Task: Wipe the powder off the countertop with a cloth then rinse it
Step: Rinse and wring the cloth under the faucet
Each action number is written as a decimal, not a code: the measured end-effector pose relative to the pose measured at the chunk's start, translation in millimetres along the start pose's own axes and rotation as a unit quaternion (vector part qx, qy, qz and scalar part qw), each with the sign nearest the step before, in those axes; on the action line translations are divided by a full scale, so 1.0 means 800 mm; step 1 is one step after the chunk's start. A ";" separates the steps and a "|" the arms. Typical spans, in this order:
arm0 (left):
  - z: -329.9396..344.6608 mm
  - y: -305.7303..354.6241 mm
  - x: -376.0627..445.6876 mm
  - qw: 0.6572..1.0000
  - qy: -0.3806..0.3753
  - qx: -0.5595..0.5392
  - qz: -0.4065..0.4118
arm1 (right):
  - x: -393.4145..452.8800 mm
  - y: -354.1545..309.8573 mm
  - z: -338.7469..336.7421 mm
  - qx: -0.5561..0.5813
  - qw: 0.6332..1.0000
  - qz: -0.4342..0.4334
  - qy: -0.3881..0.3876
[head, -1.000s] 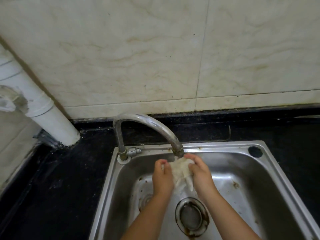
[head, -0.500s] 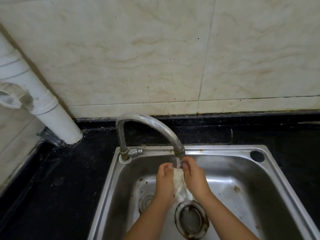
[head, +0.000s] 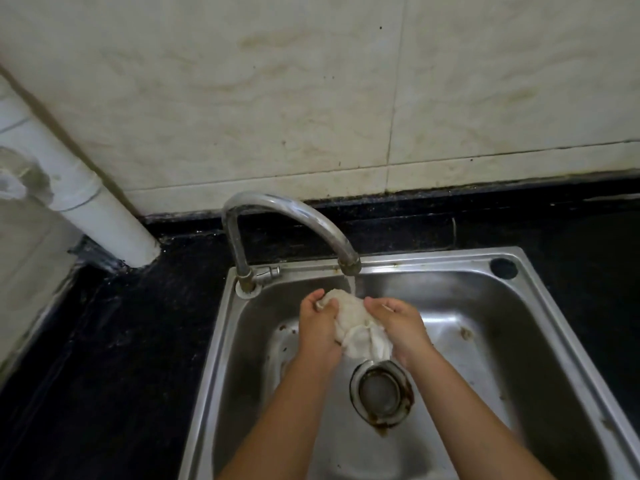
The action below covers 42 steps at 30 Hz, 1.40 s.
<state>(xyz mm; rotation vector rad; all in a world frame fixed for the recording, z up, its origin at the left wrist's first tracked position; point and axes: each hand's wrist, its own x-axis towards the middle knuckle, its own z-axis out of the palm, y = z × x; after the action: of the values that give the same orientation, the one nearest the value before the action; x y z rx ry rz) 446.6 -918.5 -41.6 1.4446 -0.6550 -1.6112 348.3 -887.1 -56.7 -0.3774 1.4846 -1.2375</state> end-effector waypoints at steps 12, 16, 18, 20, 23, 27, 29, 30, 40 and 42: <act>0.008 -0.010 -0.010 0.977 0.064 0.147 0.138 | 0.003 0.002 0.019 0.100 0.977 -0.039 0.184; -0.003 -0.005 -0.003 0.978 0.039 0.153 0.138 | 0.005 -0.008 0.014 0.100 0.993 -0.041 0.045; -0.008 -0.004 0.003 0.984 0.005 0.136 0.118 | 0.005 -0.009 0.009 0.094 0.994 -0.035 -0.047; -0.010 -0.002 0.004 0.991 -0.025 0.083 0.102 | 0.004 -0.011 0.004 0.073 0.989 -0.024 -0.123; -0.014 -0.005 0.007 0.997 -0.047 -0.004 0.054 | 0.005 -0.018 -0.005 0.059 0.985 -0.017 -0.159; -0.018 -0.015 0.007 0.997 -0.054 -0.046 0.009 | 0.008 -0.026 -0.012 0.125 0.977 -0.004 -0.171; -0.017 -0.021 0.009 0.997 -0.050 -0.051 -0.003 | 0.008 -0.027 -0.013 0.147 0.974 -0.004 -0.174; -0.017 -0.026 0.010 0.997 -0.050 -0.050 -0.021 | 0.008 -0.027 -0.014 0.159 0.971 -0.001 -0.180; 0.015 -0.030 0.037 0.976 -0.031 -0.128 -0.174 | 0.005 -0.015 -0.024 0.004 0.987 -0.046 -0.156; 0.022 -0.027 0.043 0.984 0.016 -0.097 -0.147 | -0.003 -0.001 -0.019 -0.047 0.989 -0.068 -0.126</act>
<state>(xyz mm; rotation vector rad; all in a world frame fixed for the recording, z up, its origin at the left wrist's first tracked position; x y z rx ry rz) 425.1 -939.6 -73.7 1.4687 -0.2650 -1.8173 335.9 -878.5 -57.3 -0.6827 1.3186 -1.1817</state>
